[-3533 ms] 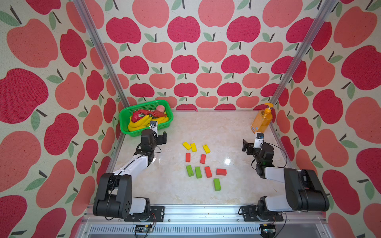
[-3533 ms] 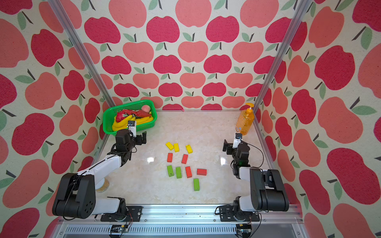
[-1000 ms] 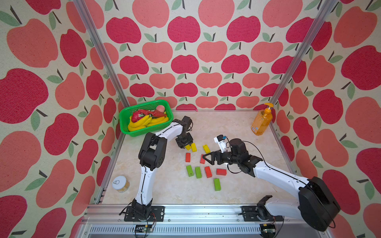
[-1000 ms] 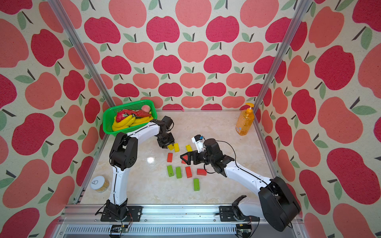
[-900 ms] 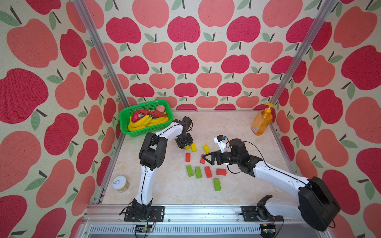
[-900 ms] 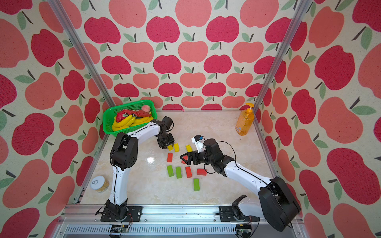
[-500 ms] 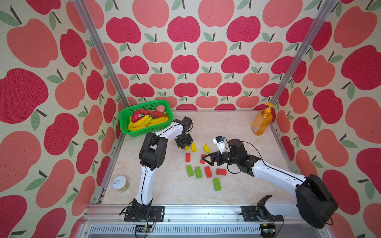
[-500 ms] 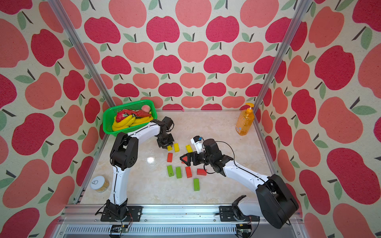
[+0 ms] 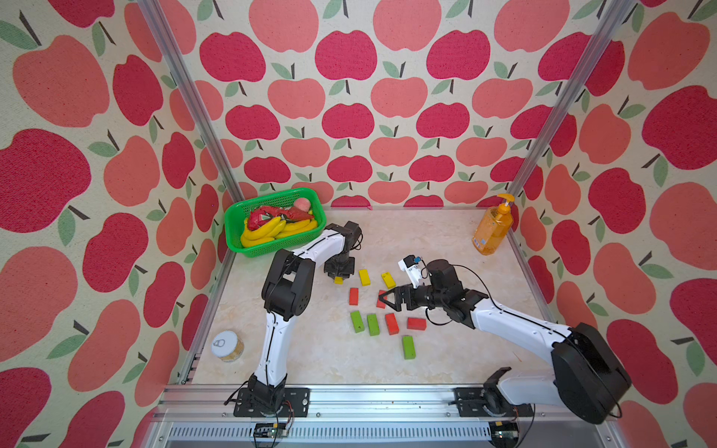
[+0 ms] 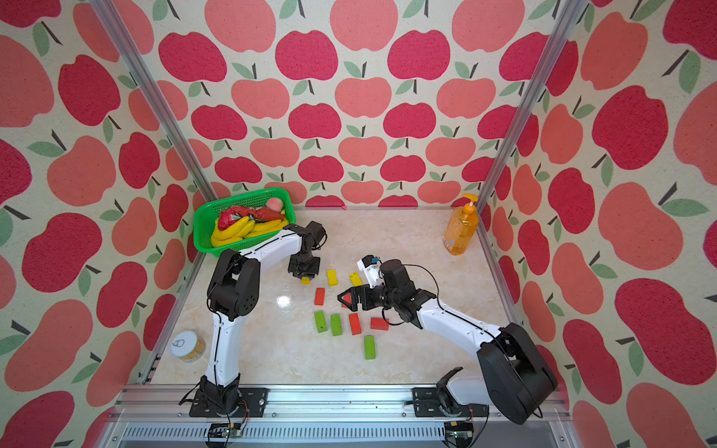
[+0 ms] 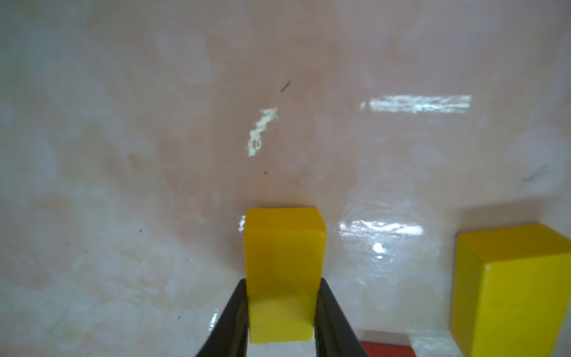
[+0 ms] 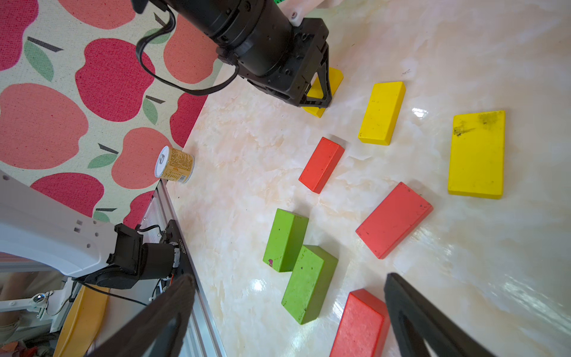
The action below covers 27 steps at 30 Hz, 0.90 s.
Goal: Assemble the letter k with building blocks
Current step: Pick up the building block from the center of the board.
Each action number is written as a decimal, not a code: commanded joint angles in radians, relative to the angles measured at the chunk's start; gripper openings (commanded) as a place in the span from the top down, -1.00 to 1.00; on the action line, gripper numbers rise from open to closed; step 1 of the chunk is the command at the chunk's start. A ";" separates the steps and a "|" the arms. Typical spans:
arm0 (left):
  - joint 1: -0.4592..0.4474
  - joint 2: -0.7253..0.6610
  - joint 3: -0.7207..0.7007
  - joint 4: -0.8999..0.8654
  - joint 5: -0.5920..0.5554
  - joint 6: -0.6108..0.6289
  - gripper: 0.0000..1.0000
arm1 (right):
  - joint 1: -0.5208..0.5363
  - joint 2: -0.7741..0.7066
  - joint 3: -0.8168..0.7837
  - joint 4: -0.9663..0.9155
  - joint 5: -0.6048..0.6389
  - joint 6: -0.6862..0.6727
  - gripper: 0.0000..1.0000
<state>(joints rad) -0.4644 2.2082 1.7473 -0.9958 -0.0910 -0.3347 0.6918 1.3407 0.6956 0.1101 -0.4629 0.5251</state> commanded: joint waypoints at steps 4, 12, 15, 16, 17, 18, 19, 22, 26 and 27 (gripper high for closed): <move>0.042 -0.010 -0.041 0.087 -0.083 0.156 1.00 | 0.007 0.040 0.075 -0.035 -0.023 -0.006 -0.99; 0.143 -0.005 -0.028 0.174 0.086 0.134 1.00 | 0.007 0.055 0.085 -0.042 -0.018 -0.005 -0.99; 0.165 0.007 -0.014 0.179 0.128 0.138 1.00 | 0.006 0.060 0.086 -0.042 -0.013 -0.005 -0.99; 0.168 0.015 -0.006 0.176 0.135 0.143 1.00 | 0.007 0.061 0.085 -0.041 -0.011 -0.005 -0.99; 0.169 0.023 0.005 0.167 0.135 0.148 1.00 | 0.007 0.062 0.085 -0.041 -0.009 -0.005 -0.99; 0.169 0.032 0.016 0.159 0.135 0.156 1.00 | 0.006 0.064 0.087 -0.041 -0.008 -0.005 -0.99; 0.171 0.038 0.024 0.153 0.139 0.162 1.00 | 0.006 0.068 0.090 -0.041 -0.009 -0.005 -0.99; 0.169 0.058 0.047 0.128 0.162 0.165 1.00 | 0.006 0.080 0.097 -0.038 -0.013 -0.004 -0.99; 0.170 0.077 0.069 0.086 0.181 0.140 1.00 | 0.006 0.092 0.108 -0.035 -0.018 -0.005 -0.99; 0.169 0.077 0.068 0.079 0.187 0.132 1.00 | 0.006 0.095 0.108 -0.034 -0.020 -0.003 -0.99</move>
<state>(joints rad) -0.2905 2.2478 1.8046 -0.8627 0.0612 -0.1917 0.6922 1.4258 0.7708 0.0929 -0.4660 0.5251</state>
